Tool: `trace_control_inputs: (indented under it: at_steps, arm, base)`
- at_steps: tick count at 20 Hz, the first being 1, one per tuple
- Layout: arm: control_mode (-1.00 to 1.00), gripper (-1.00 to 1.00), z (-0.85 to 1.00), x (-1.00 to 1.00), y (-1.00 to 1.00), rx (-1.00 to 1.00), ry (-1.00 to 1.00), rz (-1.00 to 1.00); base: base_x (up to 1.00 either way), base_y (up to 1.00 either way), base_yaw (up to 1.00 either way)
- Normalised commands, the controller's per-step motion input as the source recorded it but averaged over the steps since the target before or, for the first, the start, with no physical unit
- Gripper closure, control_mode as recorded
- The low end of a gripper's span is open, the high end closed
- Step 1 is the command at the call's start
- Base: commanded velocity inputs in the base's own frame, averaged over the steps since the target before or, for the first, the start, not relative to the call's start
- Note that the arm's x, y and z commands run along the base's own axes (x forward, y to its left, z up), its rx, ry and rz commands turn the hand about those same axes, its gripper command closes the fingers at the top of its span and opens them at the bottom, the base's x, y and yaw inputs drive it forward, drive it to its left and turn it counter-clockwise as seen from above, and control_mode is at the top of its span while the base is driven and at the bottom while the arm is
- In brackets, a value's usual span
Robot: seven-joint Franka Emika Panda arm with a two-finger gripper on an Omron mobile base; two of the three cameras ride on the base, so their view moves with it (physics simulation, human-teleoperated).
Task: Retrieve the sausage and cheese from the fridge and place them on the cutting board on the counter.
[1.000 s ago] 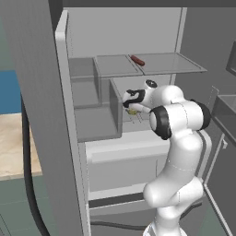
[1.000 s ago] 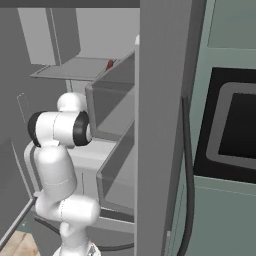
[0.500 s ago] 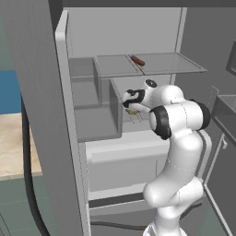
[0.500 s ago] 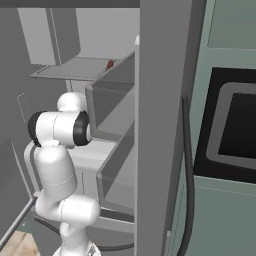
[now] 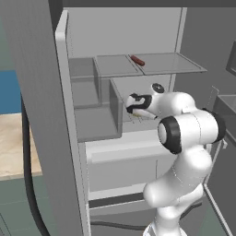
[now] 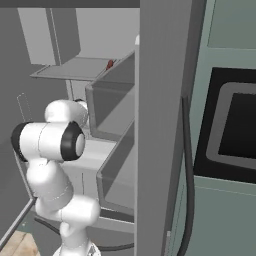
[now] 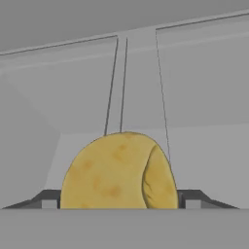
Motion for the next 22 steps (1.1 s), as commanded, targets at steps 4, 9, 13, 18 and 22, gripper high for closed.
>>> trace_control_inputs:
  at_steps: [4, 9, 13, 18, 22]
  arm:
    - [-1.0, 1.0, 0.62, -0.83, -0.09, 0.0, -0.18, 0.0]
    - [-1.0, 1.0, 0.83, -0.76, -0.11, -0.03, -0.01, 0.0]
    - [-1.0, 1.0, 1.0, -0.52, -0.08, -0.07, 0.03, 0.0]
    - [-1.0, 1.0, 0.99, -0.6, -0.03, -0.14, 0.14, 0.0]
    - [-1.0, 1.0, 0.72, -0.99, -0.01, -0.15, 0.09, 0.0]
  base:
    - [0.0, 0.0, 0.0]
    - [0.0, 0.0, 0.0]
    - [0.0, 0.0, 0.0]
    - [0.0, 0.0, 0.0]
    - [0.0, 0.0, 0.0]
